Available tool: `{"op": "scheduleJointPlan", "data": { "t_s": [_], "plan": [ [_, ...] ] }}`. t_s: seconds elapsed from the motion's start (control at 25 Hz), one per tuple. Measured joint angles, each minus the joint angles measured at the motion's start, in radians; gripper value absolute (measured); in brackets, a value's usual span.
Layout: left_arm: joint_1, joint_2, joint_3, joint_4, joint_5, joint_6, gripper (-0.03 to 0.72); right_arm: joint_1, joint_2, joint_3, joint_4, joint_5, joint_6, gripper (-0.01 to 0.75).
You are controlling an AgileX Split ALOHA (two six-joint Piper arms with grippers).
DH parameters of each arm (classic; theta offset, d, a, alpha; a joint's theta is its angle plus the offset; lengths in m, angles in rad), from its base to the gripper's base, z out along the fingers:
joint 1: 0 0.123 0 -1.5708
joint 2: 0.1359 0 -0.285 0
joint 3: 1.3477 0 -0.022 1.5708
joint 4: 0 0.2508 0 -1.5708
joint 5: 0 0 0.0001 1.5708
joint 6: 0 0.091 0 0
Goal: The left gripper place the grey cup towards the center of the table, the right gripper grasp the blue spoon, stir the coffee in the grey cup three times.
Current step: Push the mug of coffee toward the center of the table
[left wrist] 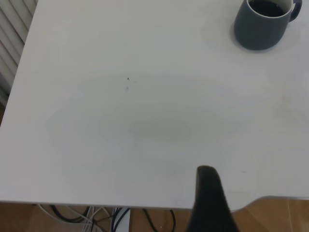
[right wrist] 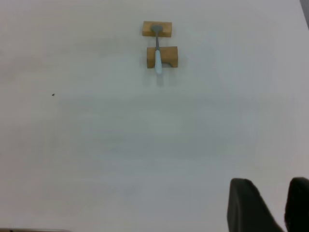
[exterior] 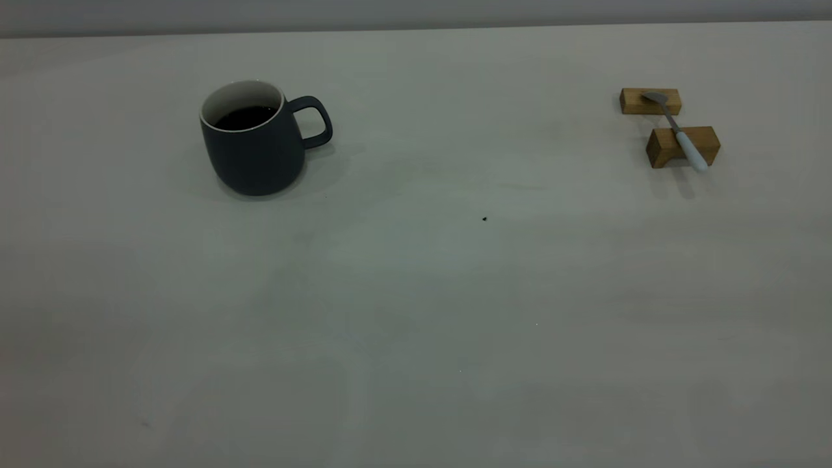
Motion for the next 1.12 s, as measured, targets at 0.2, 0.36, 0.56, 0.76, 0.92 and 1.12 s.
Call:
{"op": "scheduleJointPlan", "data": {
  "t_s": [0.2, 0.36, 0.56, 0.76, 0.92, 1.12],
  "plan": [
    [0.0, 0.0, 0.0, 0.0, 0.0, 0.0, 0.585, 0.0, 0.0, 0.0, 0.0, 0.0, 0.0, 0.237],
    [0.0, 0.0, 0.0, 0.0, 0.0, 0.0, 0.585, 0.0, 0.0, 0.0, 0.0, 0.0, 0.0, 0.237],
    [0.0, 0.0, 0.0, 0.0, -0.001, 0.0, 0.585, 0.0, 0.0, 0.0, 0.0, 0.0, 0.0, 0.237],
    [0.0, 0.012, -0.004, 0.0, -0.076, -0.046, 0.585, 0.0, 0.0, 0.0, 0.0, 0.0, 0.0, 0.237],
    [0.0, 0.15, -0.034, -0.001, -0.094, -0.089, 0.585, 0.0, 0.0, 0.0, 0.0, 0.0, 0.0, 0.237],
    [0.0, 0.452, -0.074, -0.001, -0.149, -0.075, 0.585, 0.0, 0.0, 0.0, 0.0, 0.0, 0.0, 0.237]
  ]
}}
